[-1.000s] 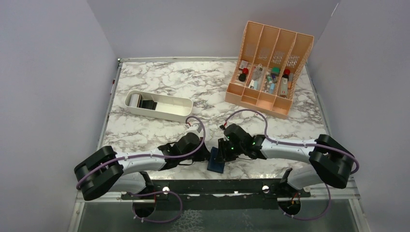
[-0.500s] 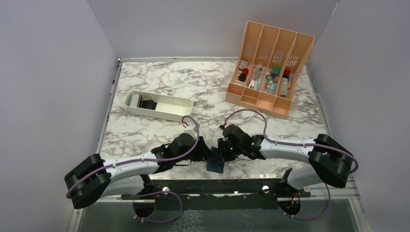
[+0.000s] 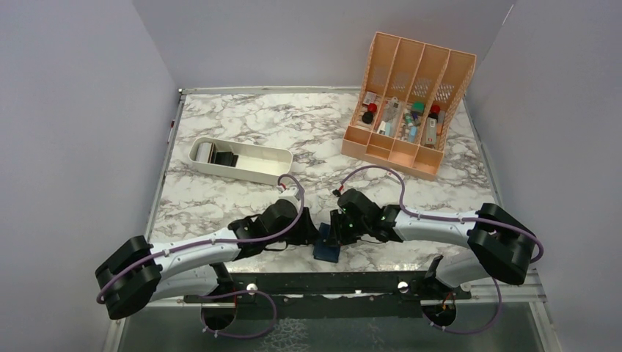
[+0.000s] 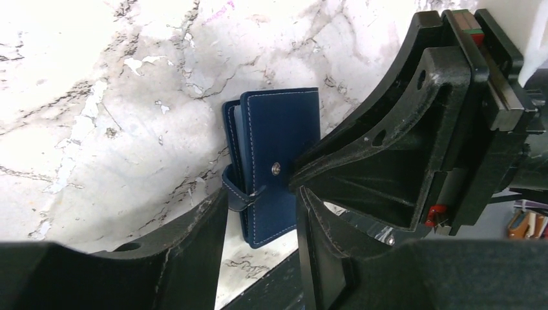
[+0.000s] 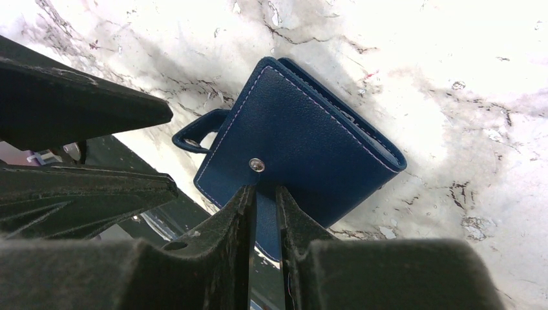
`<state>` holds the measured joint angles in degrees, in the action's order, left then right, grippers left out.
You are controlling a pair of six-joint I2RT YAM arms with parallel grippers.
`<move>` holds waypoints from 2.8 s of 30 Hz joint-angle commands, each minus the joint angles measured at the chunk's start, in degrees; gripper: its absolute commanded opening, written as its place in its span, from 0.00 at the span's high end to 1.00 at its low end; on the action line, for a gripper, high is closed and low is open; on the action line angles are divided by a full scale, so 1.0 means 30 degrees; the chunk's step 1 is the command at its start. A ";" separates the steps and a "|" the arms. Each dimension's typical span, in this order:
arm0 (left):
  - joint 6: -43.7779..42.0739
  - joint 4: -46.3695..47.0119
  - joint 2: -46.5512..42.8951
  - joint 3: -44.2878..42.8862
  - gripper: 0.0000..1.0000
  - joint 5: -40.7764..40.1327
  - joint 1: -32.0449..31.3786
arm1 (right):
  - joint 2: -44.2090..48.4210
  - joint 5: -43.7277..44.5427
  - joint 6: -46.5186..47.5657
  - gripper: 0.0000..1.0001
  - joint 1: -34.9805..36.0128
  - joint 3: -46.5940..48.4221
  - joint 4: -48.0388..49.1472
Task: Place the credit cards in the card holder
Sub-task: Close the card holder at the center of the board.
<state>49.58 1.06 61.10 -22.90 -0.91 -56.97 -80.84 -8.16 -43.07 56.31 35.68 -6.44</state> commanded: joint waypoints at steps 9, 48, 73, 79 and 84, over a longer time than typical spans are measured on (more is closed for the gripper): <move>-0.1804 -0.2764 0.1976 -0.2183 0.46 0.0211 0.0005 | -0.0501 0.1168 0.0265 0.78 0.0154 -0.0279 -0.0628; 0.0666 -0.1447 -0.1124 -0.0224 0.83 0.0216 -0.0123 | 0.2981 0.0717 -0.1360 0.77 0.0154 -0.1769 0.2475; 0.2016 -0.1452 -0.3482 0.1683 0.67 -0.0044 -0.0024 | -0.0503 -0.0610 0.0613 0.60 0.0141 0.0912 0.2935; 0.2191 -0.0530 -0.3031 0.2068 0.67 0.0405 -0.0024 | -0.0710 -0.0852 0.0704 0.69 0.0145 0.1022 0.2991; 0.2251 0.0563 -0.1976 0.2197 0.64 0.1025 -0.0027 | -0.0730 -0.0926 0.0647 0.76 0.0135 0.0880 0.3163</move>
<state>55.77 -1.32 53.08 -16.80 0.60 -57.10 -82.50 -9.91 -41.71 56.53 37.32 1.67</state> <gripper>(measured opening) 0.348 0.254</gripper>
